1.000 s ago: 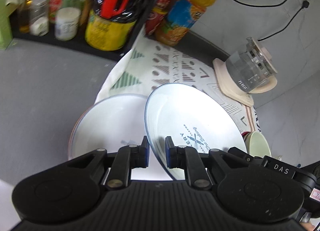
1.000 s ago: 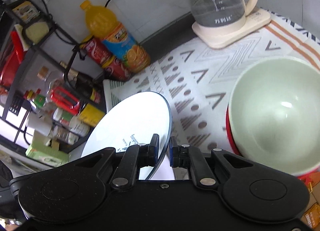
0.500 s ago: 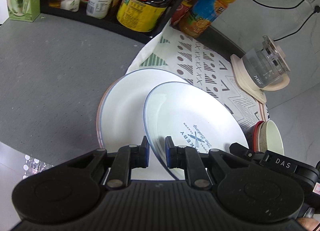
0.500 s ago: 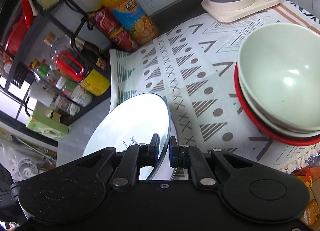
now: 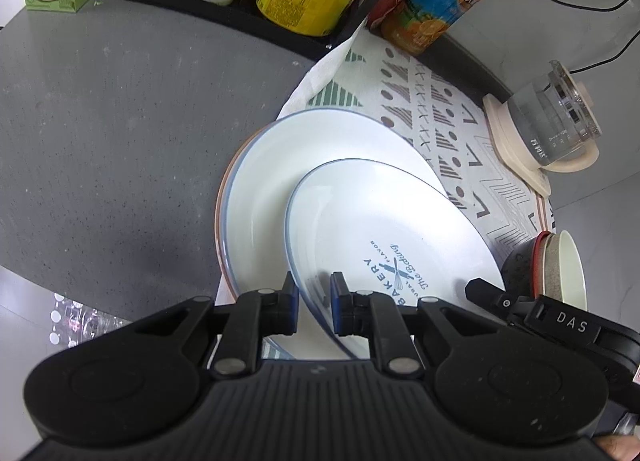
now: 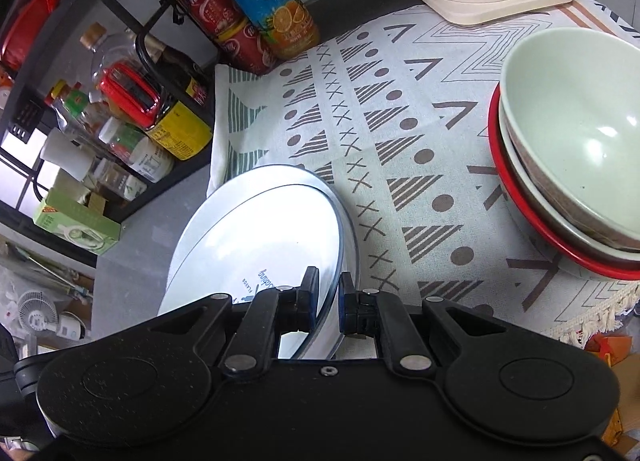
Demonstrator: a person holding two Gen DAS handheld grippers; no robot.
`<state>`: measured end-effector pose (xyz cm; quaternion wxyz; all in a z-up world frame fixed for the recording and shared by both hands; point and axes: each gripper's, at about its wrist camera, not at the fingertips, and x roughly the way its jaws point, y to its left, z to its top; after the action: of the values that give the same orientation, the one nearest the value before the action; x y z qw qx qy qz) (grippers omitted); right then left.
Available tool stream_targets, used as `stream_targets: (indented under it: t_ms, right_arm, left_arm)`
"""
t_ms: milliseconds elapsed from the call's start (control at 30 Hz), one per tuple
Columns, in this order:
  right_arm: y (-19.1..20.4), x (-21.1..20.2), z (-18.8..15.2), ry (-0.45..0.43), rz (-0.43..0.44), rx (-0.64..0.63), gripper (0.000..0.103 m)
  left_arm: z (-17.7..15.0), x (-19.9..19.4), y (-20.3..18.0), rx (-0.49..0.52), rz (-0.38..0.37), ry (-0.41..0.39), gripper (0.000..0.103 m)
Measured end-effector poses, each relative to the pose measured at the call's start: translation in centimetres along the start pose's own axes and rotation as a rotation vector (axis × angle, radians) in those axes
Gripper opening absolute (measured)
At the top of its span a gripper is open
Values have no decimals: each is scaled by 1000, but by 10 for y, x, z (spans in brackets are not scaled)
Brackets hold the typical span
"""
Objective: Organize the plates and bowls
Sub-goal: 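Lift the 'BAKERY' plate and carry it over the plate stack, then lower the 'BAKERY' plate onto the stack and open both grippers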
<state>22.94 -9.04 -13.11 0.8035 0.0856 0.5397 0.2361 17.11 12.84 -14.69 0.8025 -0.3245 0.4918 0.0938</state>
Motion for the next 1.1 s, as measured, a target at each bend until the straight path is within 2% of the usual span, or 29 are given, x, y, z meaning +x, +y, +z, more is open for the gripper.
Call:
stream_targets:
  t_ms: [500,600,667,867,933,1000,1100]
  right_arm:
    - [3,12,2,12,-59,-25,8]
    - [3,14,3,5,-75,-29,7]
    - [5,14,4,1,-83,-41,7]
    - [7,18,9,-8,-90,-55,6]
    - [9,18,10,-11,-94,-64,6]
    - [10,19,11,-13,-100,-69,6]
    - [12,21,13,-9,-118,-79,8]
  left_arm:
    - [7,20,-2,13,8,74,15]
    - [11,25,-5,39,42,96,16]
    - [12,25,-7,54,69,88,16]
    - [21,21,-7,46,75,70,18]
    - [25,16,-9,56,93,48,23]
    - [29,10,-13,87,134,15,40]
    - [33,1,-15,92,152,-21,53]
